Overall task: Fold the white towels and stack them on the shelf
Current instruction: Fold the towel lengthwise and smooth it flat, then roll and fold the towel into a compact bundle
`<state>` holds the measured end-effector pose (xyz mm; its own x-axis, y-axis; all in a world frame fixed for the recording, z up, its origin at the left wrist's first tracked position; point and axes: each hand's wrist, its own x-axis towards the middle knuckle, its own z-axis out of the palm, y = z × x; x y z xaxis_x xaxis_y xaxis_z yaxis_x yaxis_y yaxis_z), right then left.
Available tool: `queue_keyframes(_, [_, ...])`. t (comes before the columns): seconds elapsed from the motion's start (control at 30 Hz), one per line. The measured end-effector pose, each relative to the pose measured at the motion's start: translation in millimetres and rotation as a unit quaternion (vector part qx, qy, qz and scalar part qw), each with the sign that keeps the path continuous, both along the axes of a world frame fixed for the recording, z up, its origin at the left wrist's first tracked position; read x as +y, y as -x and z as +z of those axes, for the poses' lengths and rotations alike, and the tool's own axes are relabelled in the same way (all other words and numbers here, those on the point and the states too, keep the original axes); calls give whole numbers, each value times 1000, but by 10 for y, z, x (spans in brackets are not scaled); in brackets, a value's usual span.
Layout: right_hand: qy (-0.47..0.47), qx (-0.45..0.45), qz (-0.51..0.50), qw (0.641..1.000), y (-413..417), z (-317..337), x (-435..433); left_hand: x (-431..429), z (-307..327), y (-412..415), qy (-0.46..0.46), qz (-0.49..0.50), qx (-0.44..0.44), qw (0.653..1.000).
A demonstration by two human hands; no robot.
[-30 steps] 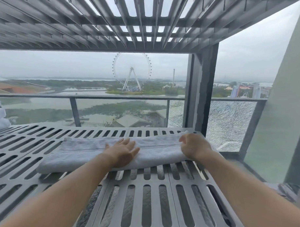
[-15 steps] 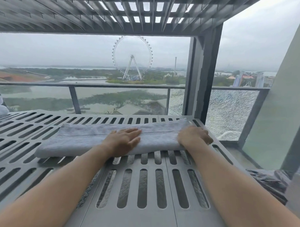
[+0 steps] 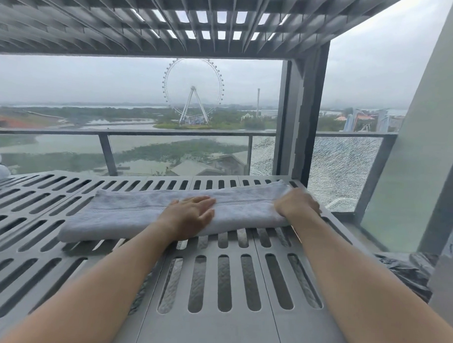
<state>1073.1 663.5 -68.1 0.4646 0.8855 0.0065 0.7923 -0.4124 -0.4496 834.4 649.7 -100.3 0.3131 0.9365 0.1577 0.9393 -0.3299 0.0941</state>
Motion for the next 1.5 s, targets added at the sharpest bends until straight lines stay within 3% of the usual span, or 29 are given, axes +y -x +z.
queue_keyframes(0.17, [-73, 19, 8, 997, 23, 102, -93, -10, -17, 6, -15, -7, -5, 1000])
queue_keyframes(0.37, [-229, -77, 72, 968, 420, 209, -292, -111, 70, -20, -59, 8, -53, 997])
queue_keyframes(0.57, [-288, -146, 139, 936, 893, 483, -417, -226, 168, 387, -28, 48, -13, 998])
queue_keyframes(0.73, [-325, -187, 216, 901, 1582, 523, -510, -413, 204, 755, -3, 30, -129, 991])
queue_keyframes(0.83, [-286, -151, 358, 876, 1926, 278, -580, -494, 269, 1013, -27, 92, -250, 963])
queue_keyframes(0.93, [-213, -72, 509, 831, 1897, 116, -592, -540, 307, 1180, 16, 89, -347, 934])
queue_keyframes(1.0, [-201, 5, 528, 825, 1768, 196, -571, -553, 333, 1173, 39, 71, -382, 921])
queue_keyframes(1.1, [-212, 107, 498, 834, 1579, 407, -533, -502, 339, 1025, 68, 67, -369, 925])
queue_keyframes(1.17, [-232, 107, 471, 844, 1420, 517, -492, -453, 340, 905, 78, 65, -328, 939])
queue_keyframes(1.23, [-224, 47, 443, 867, 1212, 559, -433, -431, 346, 804, 85, 53, -303, 948])
queue_keyframes(1.33, [-120, -70, 416, 899, 909, 494, -350, -415, 331, 706, 80, 46, -282, 955])
queue_keyframes(1.4, [-70, -46, 438, 895, 817, 425, -337, -399, 317, 668, 72, 51, -274, 958])
queue_keyframes(1.5, [-74, -5, 511, 856, 811, 347, -369, -375, 295, 654, 59, 56, -278, 957])
